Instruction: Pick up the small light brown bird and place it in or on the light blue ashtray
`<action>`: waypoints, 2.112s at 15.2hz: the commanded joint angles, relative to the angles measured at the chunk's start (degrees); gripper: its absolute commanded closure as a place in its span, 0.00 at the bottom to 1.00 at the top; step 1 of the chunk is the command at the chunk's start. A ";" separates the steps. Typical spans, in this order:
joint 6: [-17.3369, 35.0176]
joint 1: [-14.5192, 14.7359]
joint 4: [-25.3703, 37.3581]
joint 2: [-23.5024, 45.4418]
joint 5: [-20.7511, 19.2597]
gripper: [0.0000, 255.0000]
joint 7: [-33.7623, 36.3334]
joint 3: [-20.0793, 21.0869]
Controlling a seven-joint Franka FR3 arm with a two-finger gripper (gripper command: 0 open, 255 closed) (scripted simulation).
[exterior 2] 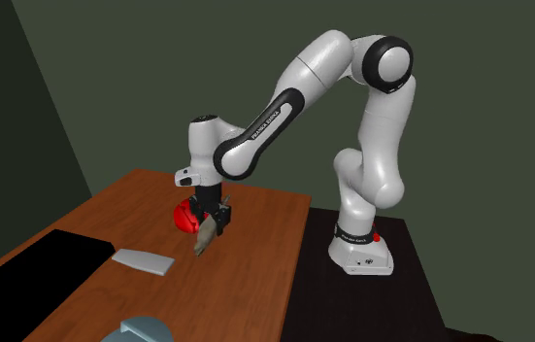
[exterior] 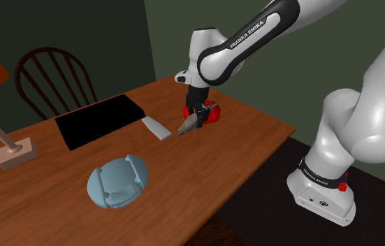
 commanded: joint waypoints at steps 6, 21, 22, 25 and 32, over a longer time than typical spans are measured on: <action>-0.39 4.38 10.16 9.08 1.54 1.00 7.88 4.50; -8.58 12.30 42.29 31.65 -0.25 1.00 22.99 9.41; -9.55 12.80 45.15 33.47 -0.44 1.00 23.86 9.56; -12.94 14.26 54.63 39.37 -1.00 1.00 26.37 9.94; -10.62 14.68 56.24 43.26 -0.94 1.00 26.73 10.13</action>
